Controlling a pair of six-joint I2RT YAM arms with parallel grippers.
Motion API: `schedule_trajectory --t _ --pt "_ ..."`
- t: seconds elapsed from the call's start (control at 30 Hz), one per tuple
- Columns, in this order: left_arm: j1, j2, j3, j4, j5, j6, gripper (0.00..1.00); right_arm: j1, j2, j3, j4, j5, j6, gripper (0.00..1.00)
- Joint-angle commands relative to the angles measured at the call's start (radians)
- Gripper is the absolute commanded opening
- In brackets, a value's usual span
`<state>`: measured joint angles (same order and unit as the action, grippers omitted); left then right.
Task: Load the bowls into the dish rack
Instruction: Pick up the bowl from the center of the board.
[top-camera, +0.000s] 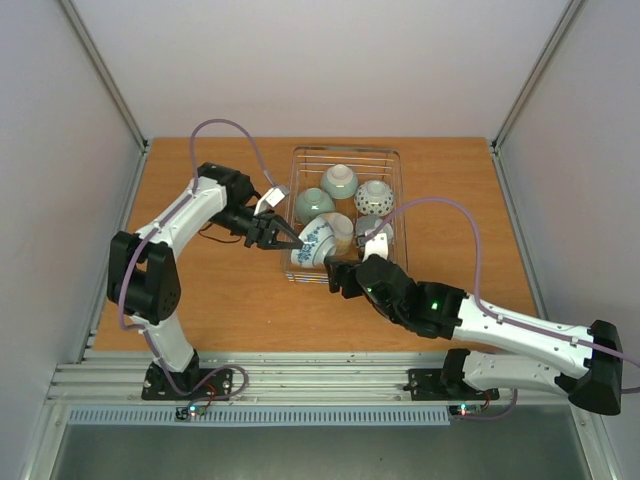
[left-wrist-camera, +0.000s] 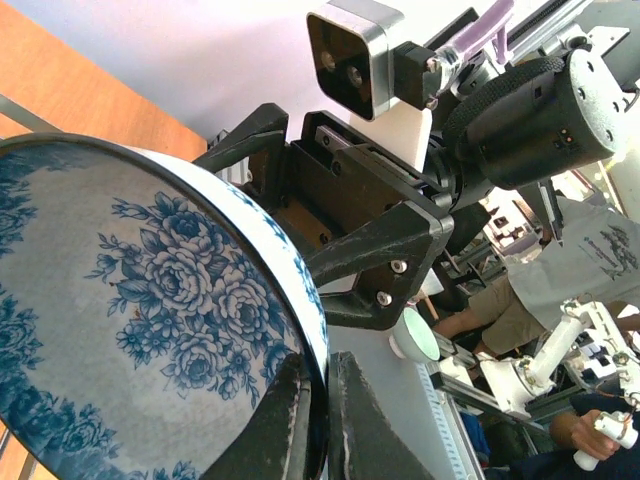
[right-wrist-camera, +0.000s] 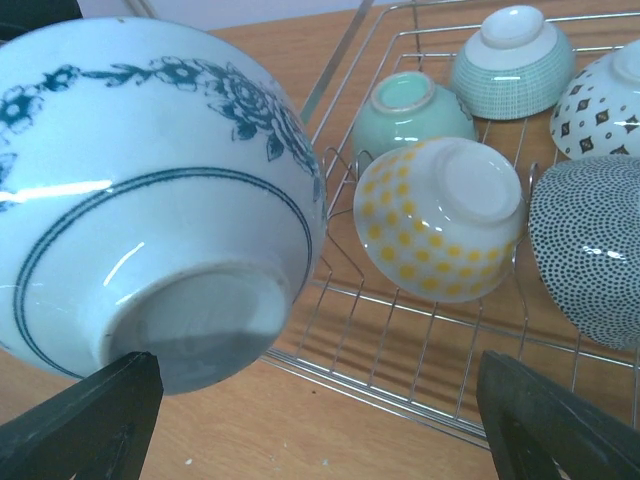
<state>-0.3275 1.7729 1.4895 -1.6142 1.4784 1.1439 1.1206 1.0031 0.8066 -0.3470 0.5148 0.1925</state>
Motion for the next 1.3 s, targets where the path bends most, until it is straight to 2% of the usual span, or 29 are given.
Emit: schedule_trajectory --t 0.0,0.23,0.37,0.43,0.57,0.67,0.9,1.1,1.27 --pt "-0.001 -0.047 0.017 -0.187 0.067 0.057 0.00 -0.037 -0.003 0.008 0.069 -0.067 -0.051 0.88" --pt "-0.001 -0.079 0.010 -0.187 0.062 0.060 0.00 -0.236 -0.156 0.069 0.017 -0.253 -0.122 0.88" --pt "-0.002 -0.082 0.009 -0.187 0.062 0.062 0.01 -0.340 -0.111 0.179 -0.099 -0.287 -0.147 0.87" --pt "-0.001 -0.082 0.010 -0.186 0.063 0.063 0.00 -0.421 -0.066 0.225 -0.131 -0.352 -0.134 0.87" --pt "-0.001 -0.084 0.009 -0.187 0.060 0.063 0.00 -0.664 0.025 0.221 -0.036 -0.729 -0.007 0.87" --pt "0.000 -0.094 0.006 -0.187 0.053 0.064 0.01 -0.779 0.092 0.182 0.095 -1.000 0.102 0.86" --pt "0.005 -0.101 0.006 -0.187 0.056 0.065 0.01 -0.791 0.135 0.029 0.373 -1.261 0.283 0.86" --pt "0.008 -0.083 0.014 -0.187 0.073 0.057 0.00 -0.790 0.082 -0.176 0.715 -1.371 0.468 0.86" --pt "0.015 -0.066 0.014 -0.186 0.078 0.060 0.00 -0.753 0.005 -0.242 0.718 -1.344 0.474 0.86"
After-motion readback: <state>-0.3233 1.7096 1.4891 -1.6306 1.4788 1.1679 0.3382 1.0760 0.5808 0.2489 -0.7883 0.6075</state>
